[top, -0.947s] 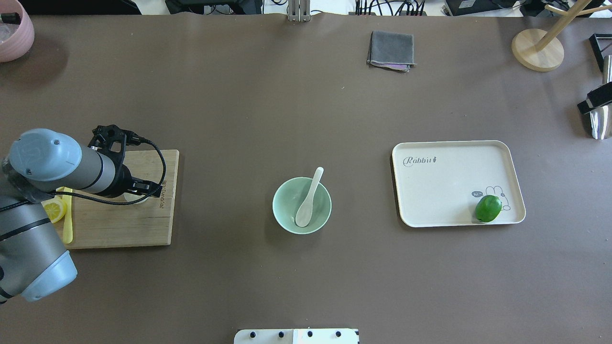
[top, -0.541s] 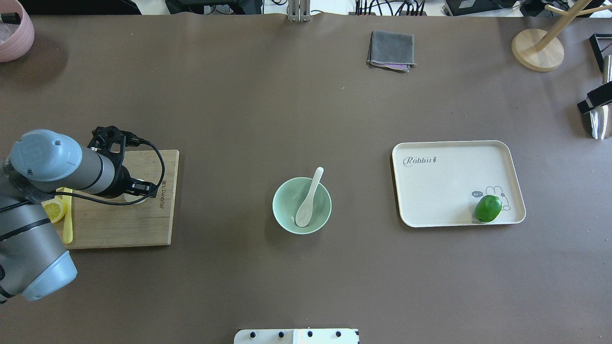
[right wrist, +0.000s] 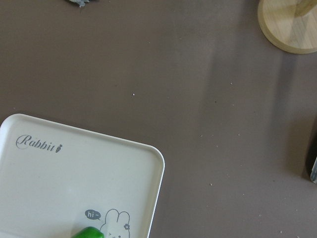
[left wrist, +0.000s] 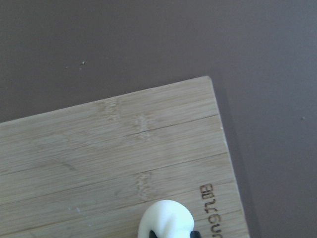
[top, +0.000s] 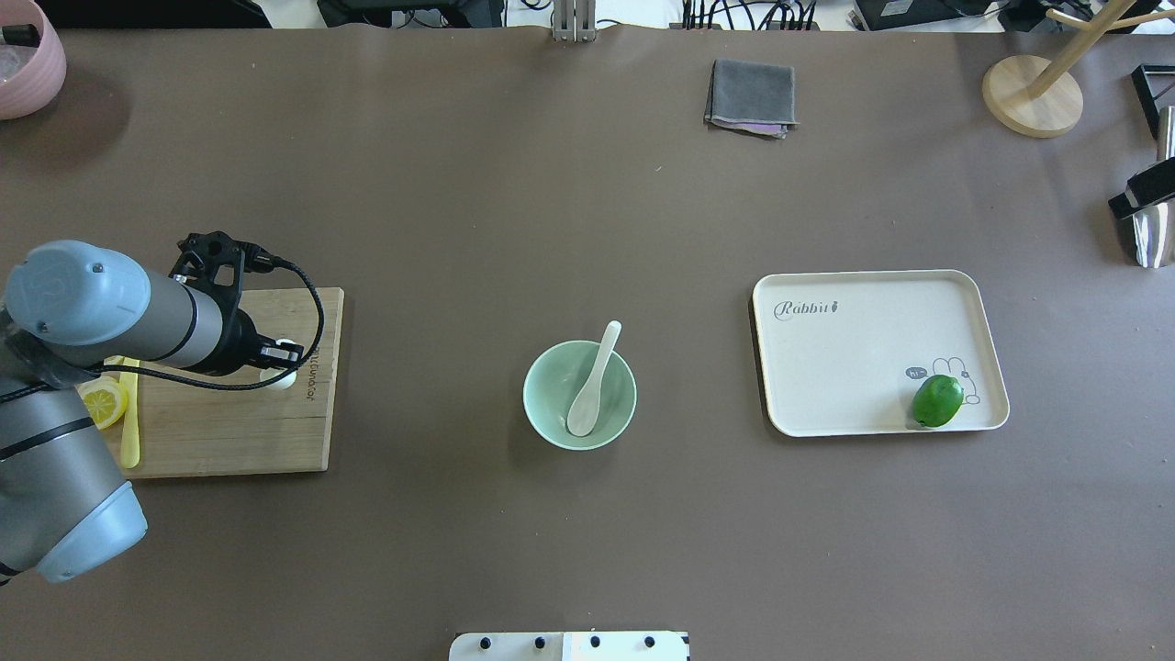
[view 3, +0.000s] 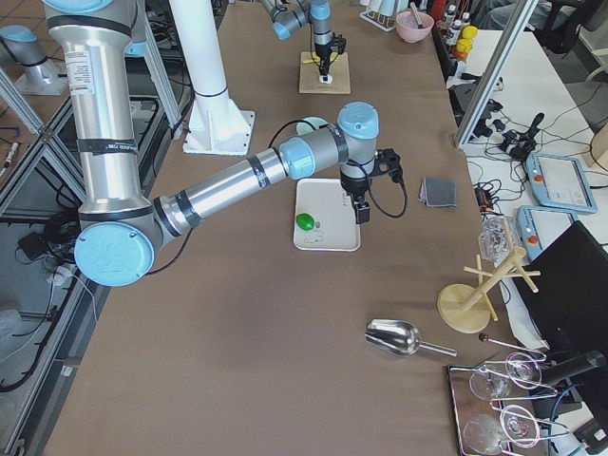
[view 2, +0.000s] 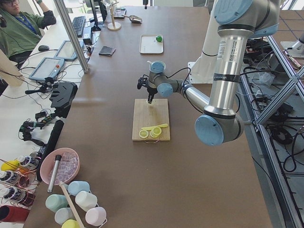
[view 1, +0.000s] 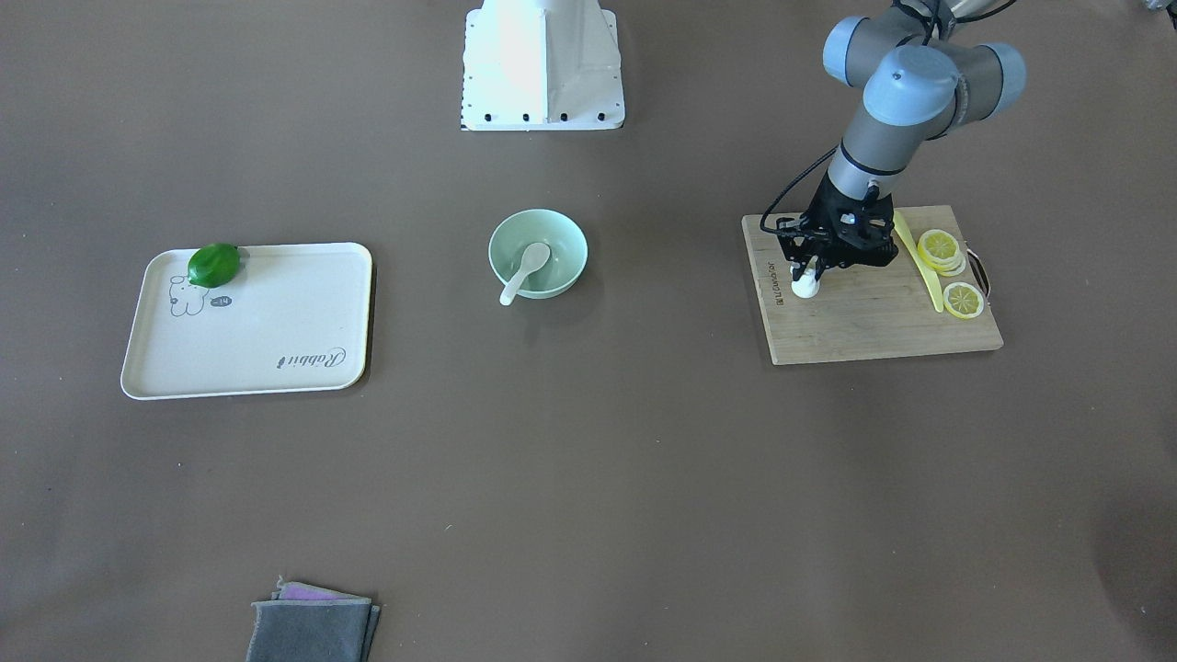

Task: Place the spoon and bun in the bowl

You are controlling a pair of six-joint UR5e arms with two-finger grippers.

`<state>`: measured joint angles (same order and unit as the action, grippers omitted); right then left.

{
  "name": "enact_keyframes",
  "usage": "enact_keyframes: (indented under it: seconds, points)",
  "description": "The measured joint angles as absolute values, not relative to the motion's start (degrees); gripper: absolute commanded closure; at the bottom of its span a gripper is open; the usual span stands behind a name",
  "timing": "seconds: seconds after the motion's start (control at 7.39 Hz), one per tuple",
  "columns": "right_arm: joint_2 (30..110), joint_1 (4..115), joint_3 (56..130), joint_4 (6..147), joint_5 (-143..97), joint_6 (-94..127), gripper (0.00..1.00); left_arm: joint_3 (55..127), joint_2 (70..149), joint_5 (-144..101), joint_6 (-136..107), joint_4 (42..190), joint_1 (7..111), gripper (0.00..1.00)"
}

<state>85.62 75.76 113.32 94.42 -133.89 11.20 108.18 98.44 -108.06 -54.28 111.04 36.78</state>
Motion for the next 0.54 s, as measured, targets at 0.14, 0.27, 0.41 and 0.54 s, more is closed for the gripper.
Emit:
enact_keyframes:
  seconds: [0.14,0.27,0.41,0.54]
  points:
    - [85.7,75.8,113.3,94.4,-133.9,11.2,0.00,109.2,100.2,-108.2,-56.1,111.0,36.8,1.00]
    - [85.7,75.8,113.3,94.4,-133.8,11.3,0.00,109.4,103.7,-108.2,-60.5,111.0,36.6,1.00]
    - [85.7,75.8,113.3,94.4,-133.8,11.4,0.00,109.4,107.6,-108.0,-66.0,110.9,35.8,1.00]
    - [85.7,75.8,113.3,94.4,-133.7,11.5,0.00,108.9,111.1,-107.4,-70.6,110.9,34.0,1.00]
